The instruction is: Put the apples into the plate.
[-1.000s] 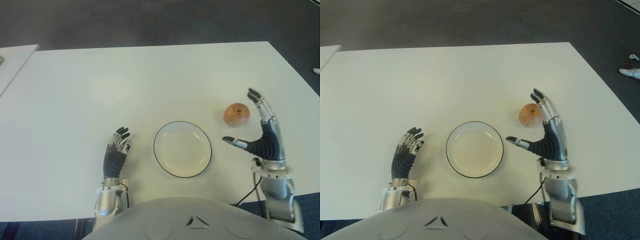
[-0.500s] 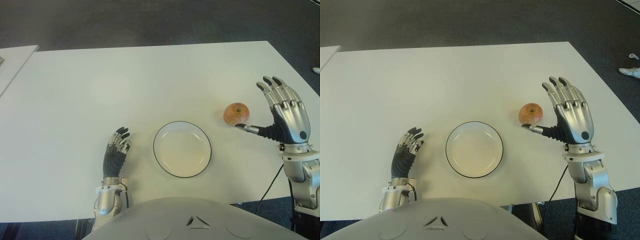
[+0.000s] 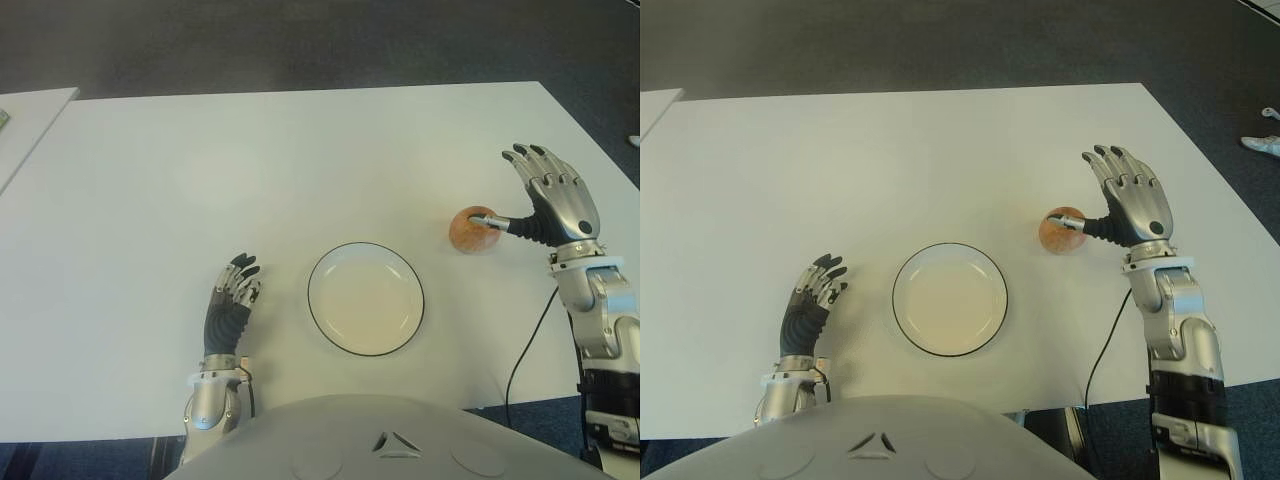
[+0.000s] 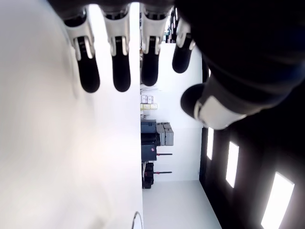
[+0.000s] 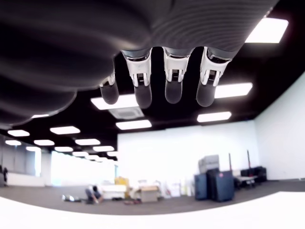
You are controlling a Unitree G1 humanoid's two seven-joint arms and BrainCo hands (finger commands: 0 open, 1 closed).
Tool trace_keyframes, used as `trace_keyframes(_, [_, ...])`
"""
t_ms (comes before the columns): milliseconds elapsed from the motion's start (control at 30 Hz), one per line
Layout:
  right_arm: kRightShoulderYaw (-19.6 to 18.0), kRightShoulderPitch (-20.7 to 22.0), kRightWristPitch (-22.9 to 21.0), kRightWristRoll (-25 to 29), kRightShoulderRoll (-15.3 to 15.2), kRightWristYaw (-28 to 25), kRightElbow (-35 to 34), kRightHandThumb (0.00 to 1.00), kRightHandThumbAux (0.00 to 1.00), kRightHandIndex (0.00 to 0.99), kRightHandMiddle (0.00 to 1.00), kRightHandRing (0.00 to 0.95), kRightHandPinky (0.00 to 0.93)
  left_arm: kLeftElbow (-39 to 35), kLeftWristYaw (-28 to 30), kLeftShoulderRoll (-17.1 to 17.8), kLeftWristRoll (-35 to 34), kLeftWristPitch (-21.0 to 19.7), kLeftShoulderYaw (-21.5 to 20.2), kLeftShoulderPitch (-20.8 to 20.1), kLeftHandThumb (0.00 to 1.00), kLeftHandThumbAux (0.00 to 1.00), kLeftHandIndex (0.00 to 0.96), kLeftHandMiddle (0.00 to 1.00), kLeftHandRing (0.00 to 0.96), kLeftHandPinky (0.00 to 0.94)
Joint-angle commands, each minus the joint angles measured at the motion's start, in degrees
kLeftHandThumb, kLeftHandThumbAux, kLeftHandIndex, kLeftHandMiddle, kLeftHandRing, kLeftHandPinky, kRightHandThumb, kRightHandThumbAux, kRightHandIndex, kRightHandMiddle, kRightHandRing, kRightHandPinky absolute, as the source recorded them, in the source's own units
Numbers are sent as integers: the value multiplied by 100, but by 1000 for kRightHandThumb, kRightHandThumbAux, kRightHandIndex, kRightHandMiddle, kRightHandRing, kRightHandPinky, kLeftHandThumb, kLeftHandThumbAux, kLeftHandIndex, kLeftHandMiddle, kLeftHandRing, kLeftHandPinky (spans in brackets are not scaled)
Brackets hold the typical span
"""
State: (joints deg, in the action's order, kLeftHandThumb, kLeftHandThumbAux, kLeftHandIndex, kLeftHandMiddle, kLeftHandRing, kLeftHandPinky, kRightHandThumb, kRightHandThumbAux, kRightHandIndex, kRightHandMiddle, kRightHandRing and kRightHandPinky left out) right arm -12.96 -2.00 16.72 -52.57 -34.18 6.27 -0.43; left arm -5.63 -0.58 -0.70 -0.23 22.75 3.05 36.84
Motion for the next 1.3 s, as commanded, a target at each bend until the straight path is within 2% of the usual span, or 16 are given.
trace_keyframes(33, [302,149,-139,169,-141,4,551,258,219,0,0,0,0,-33,68,25,-109,-101,-58,64,226,633,161,185,218,232])
trace_keyframes(200, [540,326,-129,282,-273,221,1186,267,206,0,0,0,0,-51,40,38,-84,-109,-124,100,222,632,148,171,201,229])
trace_keyframes(533, [937,501,-221,413,-326,477,1676,262,217,0,0,0,0,-91,32,47,14,-112,-212,143,210,632,145,173,193,220])
trace_keyframes(1033, [1404,670,-242,620,-356,727,2166,237,243,0,16,0,0,-143,63,79,-28,-155,-260,156,213,645,149,164,188,231])
trace_keyframes(1300, [1553,542,-279,723,-326,813,2141,222,248,0,21,0,2,-174,100,94,-72,-185,-257,154,214,639,146,182,209,244])
